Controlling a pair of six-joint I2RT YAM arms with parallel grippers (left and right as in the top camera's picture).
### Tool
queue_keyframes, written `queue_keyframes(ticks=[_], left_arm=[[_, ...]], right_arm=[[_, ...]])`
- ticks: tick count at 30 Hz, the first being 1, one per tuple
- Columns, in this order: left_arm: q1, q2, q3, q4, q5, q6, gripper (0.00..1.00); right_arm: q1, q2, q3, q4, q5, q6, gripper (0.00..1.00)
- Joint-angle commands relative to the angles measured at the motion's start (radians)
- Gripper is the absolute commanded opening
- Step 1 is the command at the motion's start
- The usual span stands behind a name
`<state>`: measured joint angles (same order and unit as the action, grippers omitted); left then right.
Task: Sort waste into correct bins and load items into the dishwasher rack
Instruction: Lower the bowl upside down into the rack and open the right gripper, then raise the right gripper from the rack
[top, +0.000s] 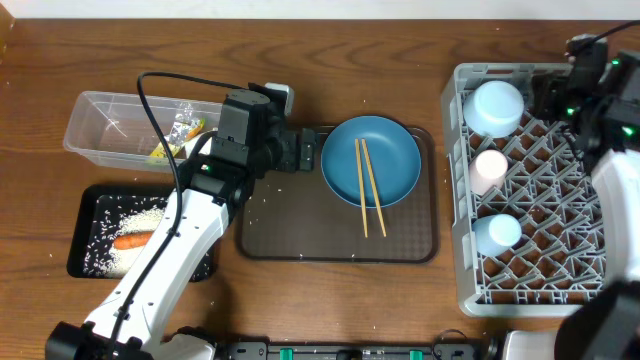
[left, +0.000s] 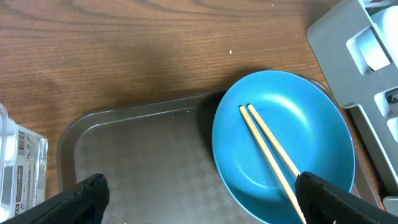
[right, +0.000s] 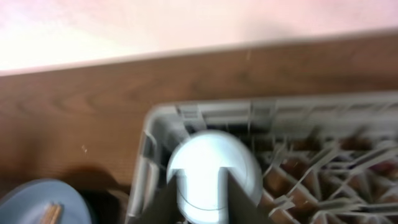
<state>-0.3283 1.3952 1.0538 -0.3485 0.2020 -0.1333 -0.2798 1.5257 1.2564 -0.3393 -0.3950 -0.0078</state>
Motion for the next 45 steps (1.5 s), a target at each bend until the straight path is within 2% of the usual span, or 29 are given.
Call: queue_keyframes(ticks=[1,2,3,21,45], left_arm=[[0.005,-0.008,-0.001,0.002,-0.012,0.002,0.98],[0.005,-0.008,-0.001,0.006,-0.012,0.002,0.98],[0.005,-0.008,-0.001,0.009,-0.012,0.002,0.98],[0.005,-0.008,-0.001,0.013,-0.012,0.002,0.98],[0.005,-0.008,-0.001,0.014,-0.013,0.002,0.98]], right_arm=[[0.002,-0.09,0.006,-0.034,0.017,-0.007,0.73],[0.002,-0.11,0.006,-0.051,0.017,-0.007,0.98],[0.002,-0.126,0.006,-0.067,0.017,-0.008,0.99],[0.002,-0.166,0.006,-0.241,0.018,-0.008,0.99],[0.002,-0.166,0.006,-0.242,0.018,-0.008,0.99]])
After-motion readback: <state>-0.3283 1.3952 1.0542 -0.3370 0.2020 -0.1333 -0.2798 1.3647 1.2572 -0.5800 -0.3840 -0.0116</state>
